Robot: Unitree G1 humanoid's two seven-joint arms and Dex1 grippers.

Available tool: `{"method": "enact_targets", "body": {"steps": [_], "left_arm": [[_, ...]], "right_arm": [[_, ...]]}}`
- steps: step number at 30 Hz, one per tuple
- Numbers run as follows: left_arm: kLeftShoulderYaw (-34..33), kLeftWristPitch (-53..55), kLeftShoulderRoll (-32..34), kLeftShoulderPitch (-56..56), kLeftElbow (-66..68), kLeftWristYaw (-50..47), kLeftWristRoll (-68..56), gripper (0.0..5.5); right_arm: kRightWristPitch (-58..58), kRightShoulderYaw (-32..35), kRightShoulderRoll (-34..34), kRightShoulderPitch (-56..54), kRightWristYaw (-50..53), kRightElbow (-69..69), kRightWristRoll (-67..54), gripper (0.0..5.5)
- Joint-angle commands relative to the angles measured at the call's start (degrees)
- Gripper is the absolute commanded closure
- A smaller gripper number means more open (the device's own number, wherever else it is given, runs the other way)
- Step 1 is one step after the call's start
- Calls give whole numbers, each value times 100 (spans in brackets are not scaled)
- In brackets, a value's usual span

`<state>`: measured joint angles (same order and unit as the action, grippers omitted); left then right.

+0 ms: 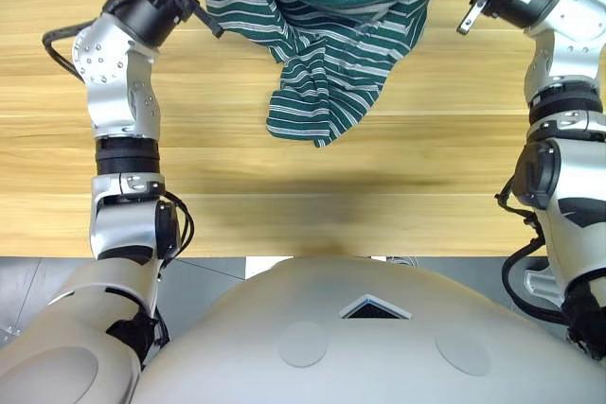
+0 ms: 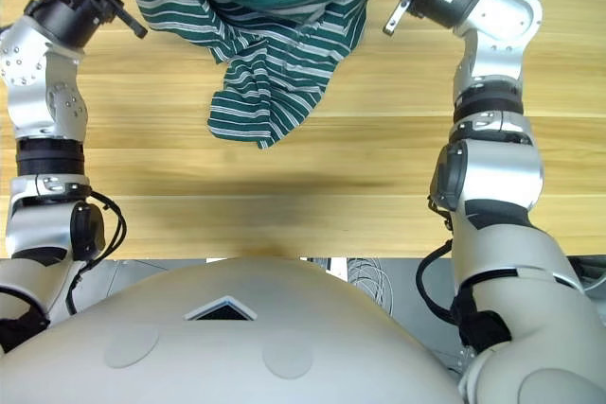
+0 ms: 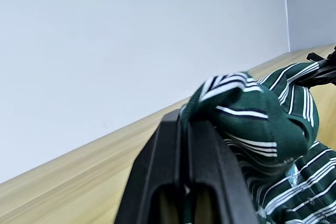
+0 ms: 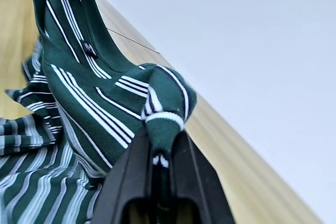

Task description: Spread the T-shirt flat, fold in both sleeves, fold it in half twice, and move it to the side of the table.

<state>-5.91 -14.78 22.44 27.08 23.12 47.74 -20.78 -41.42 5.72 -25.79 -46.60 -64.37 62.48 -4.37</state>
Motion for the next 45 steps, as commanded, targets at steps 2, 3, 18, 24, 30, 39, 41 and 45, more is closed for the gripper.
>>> {"method": "enact_targets", "body": {"steps": [2,3,18,24,30,39,41,45], "left_arm": [[-298,321,172,1064,598,-365,27,550],[-370,389,197,1137,436,-385,-49,550],[-224,1372,157,3334,1553,-1035,377,550],[-7,1110,373,5292,4821,-2319,1403,550],[-151,936,712,5894,5320,-2865,1829,550],[365,701,237,4965,5309,-1890,2448,550],[750,432,107,4035,5227,-1231,2733,550],[880,65,324,2298,4244,333,2429,550]], "right_arm": [[-185,95,-260,-657,612,-80,-16,542],[-260,182,-287,-667,590,-221,-178,542],[1245,-58,-14,-1844,1848,-204,-165,542],[2645,-412,535,-3550,3745,1315,740,542],[3099,-342,465,-3838,4178,1569,1101,542],[2984,-559,263,-1962,3591,1643,1627,542],[2749,-643,257,-1259,3288,1632,1721,542],[2048,-604,145,-223,2311,1514,1587,542]]}}
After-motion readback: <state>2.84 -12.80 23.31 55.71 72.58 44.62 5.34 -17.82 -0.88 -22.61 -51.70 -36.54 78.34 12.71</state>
